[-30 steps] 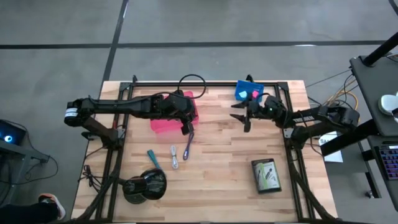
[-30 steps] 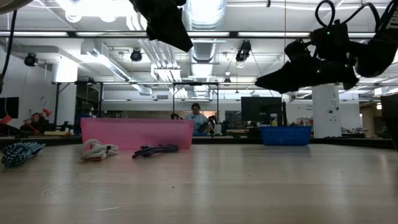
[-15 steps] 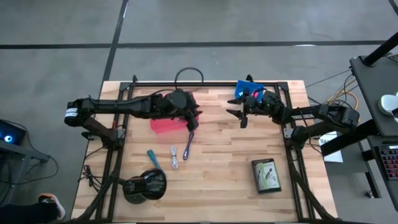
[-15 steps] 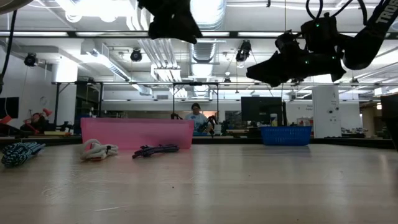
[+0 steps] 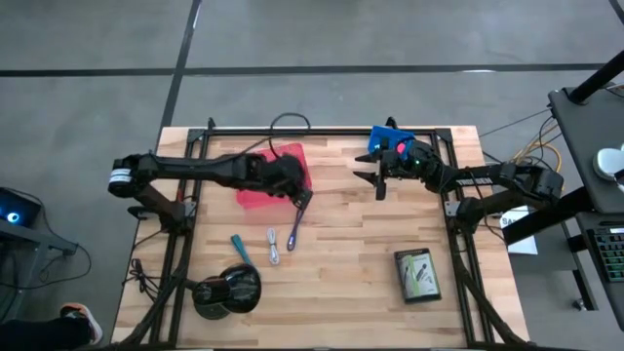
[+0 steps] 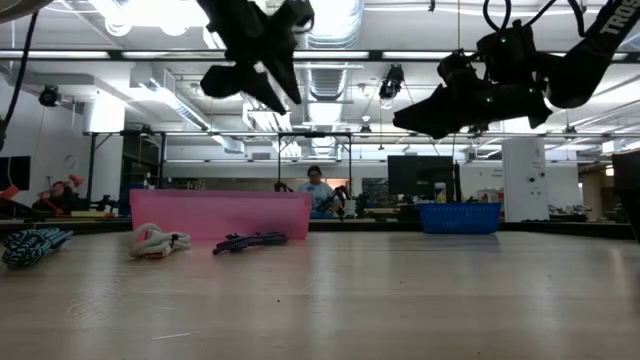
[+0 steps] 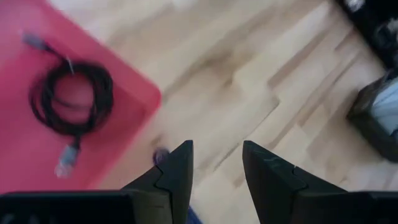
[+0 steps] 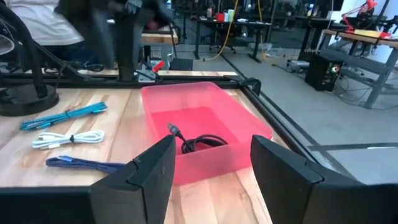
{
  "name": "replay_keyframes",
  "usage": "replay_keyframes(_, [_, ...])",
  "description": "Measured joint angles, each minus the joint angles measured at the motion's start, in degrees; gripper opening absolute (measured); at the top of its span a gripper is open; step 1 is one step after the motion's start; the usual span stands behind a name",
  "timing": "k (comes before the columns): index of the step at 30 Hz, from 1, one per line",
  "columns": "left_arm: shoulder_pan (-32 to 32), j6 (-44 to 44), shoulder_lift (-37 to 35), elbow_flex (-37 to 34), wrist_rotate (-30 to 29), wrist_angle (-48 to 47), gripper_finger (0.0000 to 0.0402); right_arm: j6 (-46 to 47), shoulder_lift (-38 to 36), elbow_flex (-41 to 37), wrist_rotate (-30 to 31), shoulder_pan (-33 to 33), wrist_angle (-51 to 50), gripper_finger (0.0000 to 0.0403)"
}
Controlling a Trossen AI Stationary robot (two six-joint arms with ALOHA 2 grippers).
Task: Pick and place items into bin
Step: Put the violet cable wire into the pink bin
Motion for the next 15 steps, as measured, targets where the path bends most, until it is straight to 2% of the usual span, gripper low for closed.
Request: replay_keyframes(15, [-2.0, -1.0, 10.8, 0.0, 4.0, -0.5, 0.0123, 0.0, 0.5, 0.3, 0.0, 0.0, -0.1, 0.0196])
